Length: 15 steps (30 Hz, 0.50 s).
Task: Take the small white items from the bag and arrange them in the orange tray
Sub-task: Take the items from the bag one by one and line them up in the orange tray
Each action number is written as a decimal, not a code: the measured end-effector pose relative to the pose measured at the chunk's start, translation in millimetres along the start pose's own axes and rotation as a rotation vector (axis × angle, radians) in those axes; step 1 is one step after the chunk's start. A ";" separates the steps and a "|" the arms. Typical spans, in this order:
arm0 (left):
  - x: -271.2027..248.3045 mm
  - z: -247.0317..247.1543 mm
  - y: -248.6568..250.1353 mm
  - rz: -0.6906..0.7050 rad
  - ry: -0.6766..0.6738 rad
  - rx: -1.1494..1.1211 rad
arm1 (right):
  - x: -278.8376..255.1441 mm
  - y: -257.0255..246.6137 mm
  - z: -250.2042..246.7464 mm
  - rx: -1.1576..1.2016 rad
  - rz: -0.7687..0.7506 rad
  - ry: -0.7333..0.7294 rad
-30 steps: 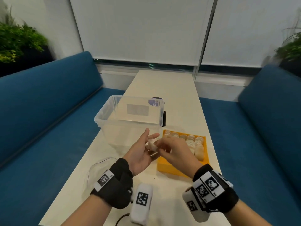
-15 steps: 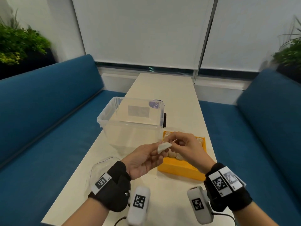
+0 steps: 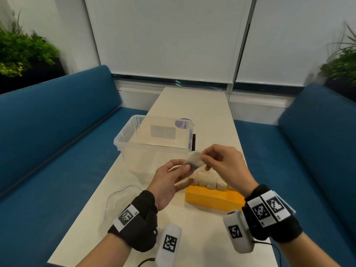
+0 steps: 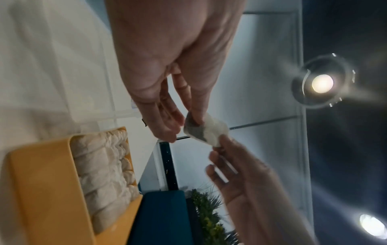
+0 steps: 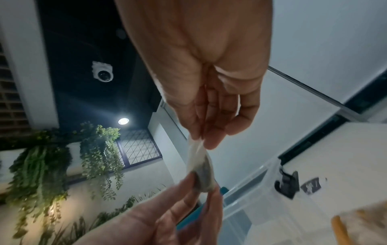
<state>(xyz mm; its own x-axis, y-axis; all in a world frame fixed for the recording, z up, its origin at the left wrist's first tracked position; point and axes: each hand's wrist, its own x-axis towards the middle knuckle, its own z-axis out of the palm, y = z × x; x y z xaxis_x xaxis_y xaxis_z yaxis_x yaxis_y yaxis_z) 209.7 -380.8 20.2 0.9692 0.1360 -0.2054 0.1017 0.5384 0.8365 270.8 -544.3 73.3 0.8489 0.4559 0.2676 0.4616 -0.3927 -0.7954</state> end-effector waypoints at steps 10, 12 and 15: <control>8.3 8.0 -7.9 0.076 -0.034 0.280 | 16.6 -21.5 -32.9 -0.361 -0.193 -0.134; 11.8 10.1 -10.4 0.062 -0.039 0.303 | 19.8 -17.3 -37.1 -0.380 -0.185 -0.137; 16.3 8.4 -16.1 0.024 -0.015 0.373 | 24.7 -2.3 -44.9 -0.432 -0.144 -0.139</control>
<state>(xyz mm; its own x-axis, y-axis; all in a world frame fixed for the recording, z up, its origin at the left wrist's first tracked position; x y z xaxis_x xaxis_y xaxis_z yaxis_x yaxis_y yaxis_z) 225.8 -394.2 7.7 0.9753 0.1311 -0.1778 0.1504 0.1951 0.9692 302.3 -568.0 106.2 0.7396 0.6211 0.2592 0.6617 -0.6008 -0.4486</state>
